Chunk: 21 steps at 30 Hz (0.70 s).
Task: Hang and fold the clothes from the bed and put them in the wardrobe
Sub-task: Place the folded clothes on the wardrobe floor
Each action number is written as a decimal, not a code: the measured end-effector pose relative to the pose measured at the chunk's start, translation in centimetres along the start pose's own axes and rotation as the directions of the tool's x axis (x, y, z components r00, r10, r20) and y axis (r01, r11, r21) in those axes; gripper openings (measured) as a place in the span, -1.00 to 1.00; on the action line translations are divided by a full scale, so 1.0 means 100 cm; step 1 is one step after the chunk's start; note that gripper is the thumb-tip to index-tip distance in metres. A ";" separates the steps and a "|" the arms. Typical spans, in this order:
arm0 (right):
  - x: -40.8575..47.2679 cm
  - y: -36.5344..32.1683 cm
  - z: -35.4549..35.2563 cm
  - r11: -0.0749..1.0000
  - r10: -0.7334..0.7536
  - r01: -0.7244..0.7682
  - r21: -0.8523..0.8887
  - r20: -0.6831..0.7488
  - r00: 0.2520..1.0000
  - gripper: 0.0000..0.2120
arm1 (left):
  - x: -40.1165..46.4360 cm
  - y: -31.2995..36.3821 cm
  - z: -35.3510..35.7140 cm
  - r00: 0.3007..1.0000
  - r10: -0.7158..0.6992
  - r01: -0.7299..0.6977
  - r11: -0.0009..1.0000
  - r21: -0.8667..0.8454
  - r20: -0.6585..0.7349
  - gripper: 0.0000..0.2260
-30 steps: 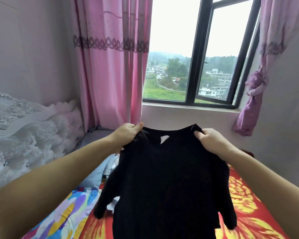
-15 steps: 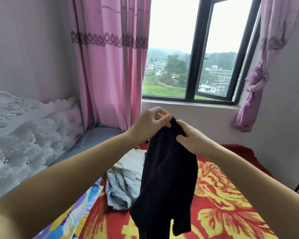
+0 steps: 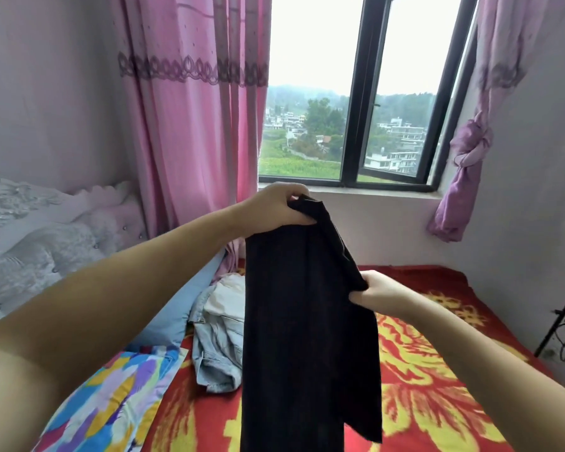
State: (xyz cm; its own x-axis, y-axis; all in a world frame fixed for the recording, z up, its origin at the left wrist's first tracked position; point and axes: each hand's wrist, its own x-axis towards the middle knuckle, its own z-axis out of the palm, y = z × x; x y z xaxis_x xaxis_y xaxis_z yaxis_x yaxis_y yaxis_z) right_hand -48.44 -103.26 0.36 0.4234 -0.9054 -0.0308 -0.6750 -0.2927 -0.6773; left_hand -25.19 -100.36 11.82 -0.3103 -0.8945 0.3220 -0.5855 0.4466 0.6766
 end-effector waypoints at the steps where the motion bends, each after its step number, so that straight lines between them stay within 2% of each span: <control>1: 0.002 0.020 0.009 0.999 0.042 -0.043 -0.005 -0.023 0.999 -0.80 | 0.002 0.003 -0.003 1.000 0.002 -0.002 1.000 0.004 -0.001 -0.84; 4: 0.001 0.060 0.021 0.993 0.106 -0.094 0.067 -0.205 0.973 -0.77 | 0.006 0.005 -0.011 0.999 -0.027 0.025 0.998 0.060 0.018 -0.83; 6: -0.003 0.069 0.015 0.987 0.113 -0.057 0.147 -0.404 0.908 -0.78 | 0.004 0.003 -0.017 0.996 -0.063 0.057 0.994 0.094 0.067 -0.84; 8: -0.011 0.070 0.000 0.989 0.068 0.023 0.149 -0.575 0.815 -0.76 | 0.001 -0.002 -0.023 0.988 -0.104 0.095 0.992 0.083 0.115 -0.84; 10: -0.023 0.063 -0.016 0.988 -0.030 0.117 0.096 -0.636 0.771 -0.76 | -0.004 -0.007 -0.031 0.978 -0.159 0.157 0.987 0.028 0.136 -0.82; 11: -0.029 0.058 -0.022 0.984 -0.092 0.168 0.065 -0.619 0.780 -0.79 | -0.006 -0.010 -0.034 0.972 -0.192 0.194 0.981 -0.002 0.134 -0.81; 13: -0.043 0.047 -0.031 0.967 -0.208 0.253 0.031 -0.476 0.855 -0.95 | -0.008 -0.016 -0.040 0.964 -0.238 0.245 0.968 -0.055 0.118 -0.79; 15: -0.047 0.043 -0.039 0.959 -0.278 0.253 -0.124 -0.268 0.922 -0.84 | -0.009 -0.020 -0.044 0.964 -0.250 0.259 0.961 -0.096 0.096 -0.78; 16: -0.046 0.045 -0.042 0.956 -0.232 0.197 -0.216 -0.151 0.961 -0.85 | -0.010 -0.022 -0.045 0.963 -0.254 0.263 0.959 -0.110 0.091 -0.78; 17: -0.045 0.047 -0.045 0.953 -0.126 0.109 -0.281 -0.043 0.991 -0.92 | -0.010 -0.023 -0.045 0.962 -0.256 0.266 0.957 -0.113 0.093 -0.79; 18: -0.042 0.053 -0.050 0.947 0.004 0.010 -0.320 0.043 0.999 -0.89 | -0.010 -0.025 -0.044 0.962 -0.256 0.265 0.958 -0.104 0.095 -0.80; 19: -0.041 0.061 -0.055 0.949 0.109 -0.076 -0.307 0.089 0.990 -0.84 | -0.010 -0.027 -0.043 0.963 -0.254 0.262 0.960 -0.093 0.092 -0.81; 21: -0.040 0.077 -0.066 0.957 0.210 -0.175 -0.233 0.133 0.969 -0.85 | -0.011 -0.033 -0.039 0.965 -0.254 0.259 0.961 -0.099 0.061 -0.82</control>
State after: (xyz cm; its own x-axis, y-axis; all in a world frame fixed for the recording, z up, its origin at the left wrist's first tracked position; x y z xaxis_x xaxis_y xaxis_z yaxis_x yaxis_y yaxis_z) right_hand -59.32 -103.92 0.11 0.3486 -0.8977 -0.2695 -0.8607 -0.1927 -0.4712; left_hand -19.97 -100.93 11.85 -0.1964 -0.9755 0.0991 -0.5685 0.1956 0.7991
